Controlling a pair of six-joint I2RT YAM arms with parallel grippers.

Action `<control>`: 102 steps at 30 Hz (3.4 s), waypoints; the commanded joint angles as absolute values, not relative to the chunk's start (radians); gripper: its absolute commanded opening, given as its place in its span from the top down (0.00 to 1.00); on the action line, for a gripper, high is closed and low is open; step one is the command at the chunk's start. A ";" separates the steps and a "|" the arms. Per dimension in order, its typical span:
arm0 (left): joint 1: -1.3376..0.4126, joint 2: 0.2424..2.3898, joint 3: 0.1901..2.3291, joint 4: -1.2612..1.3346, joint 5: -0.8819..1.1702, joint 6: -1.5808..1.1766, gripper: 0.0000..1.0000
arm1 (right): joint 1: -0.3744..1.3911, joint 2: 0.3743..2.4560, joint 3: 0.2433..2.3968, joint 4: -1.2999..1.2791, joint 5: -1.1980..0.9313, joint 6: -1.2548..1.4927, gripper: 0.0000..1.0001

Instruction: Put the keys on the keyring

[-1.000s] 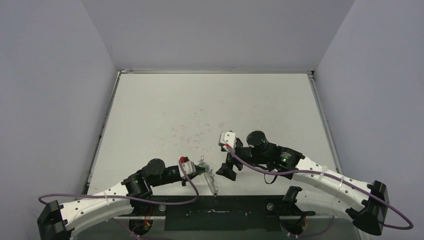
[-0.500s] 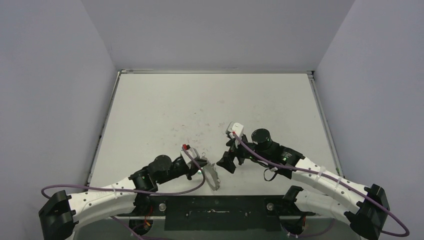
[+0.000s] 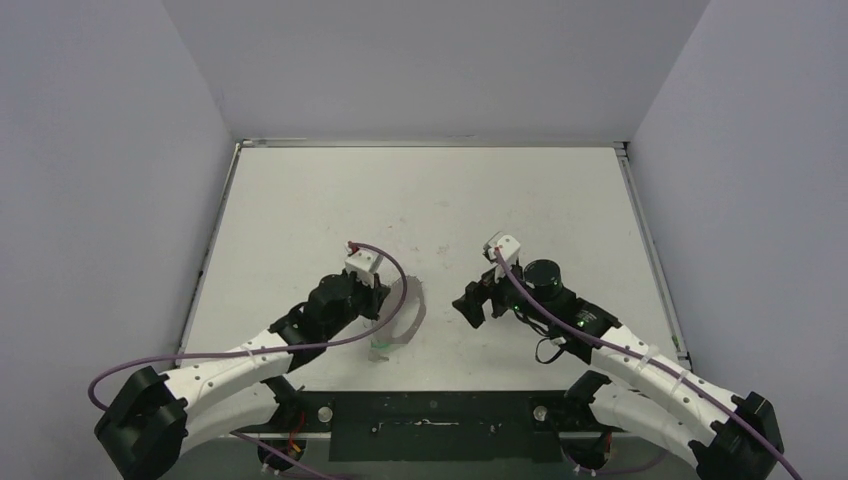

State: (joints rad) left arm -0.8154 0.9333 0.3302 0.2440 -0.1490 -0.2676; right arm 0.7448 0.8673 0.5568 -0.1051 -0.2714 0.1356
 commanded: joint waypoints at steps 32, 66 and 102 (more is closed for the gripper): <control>-0.399 0.839 0.438 0.004 -0.516 -0.114 0.03 | 0.396 0.859 0.447 0.040 0.425 0.138 0.00; -0.034 1.373 0.311 0.791 -0.269 0.114 0.03 | 0.150 1.391 0.331 0.796 0.487 0.047 0.00; 0.022 1.610 0.349 0.984 -0.168 -0.005 0.03 | 0.144 1.623 0.384 0.936 0.445 0.062 0.00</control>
State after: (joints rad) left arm 0.0227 1.6123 0.3298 0.9249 -0.1638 0.0010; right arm 0.1501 1.6329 0.3714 0.9092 0.4374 0.0460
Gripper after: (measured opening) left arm 0.971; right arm 0.999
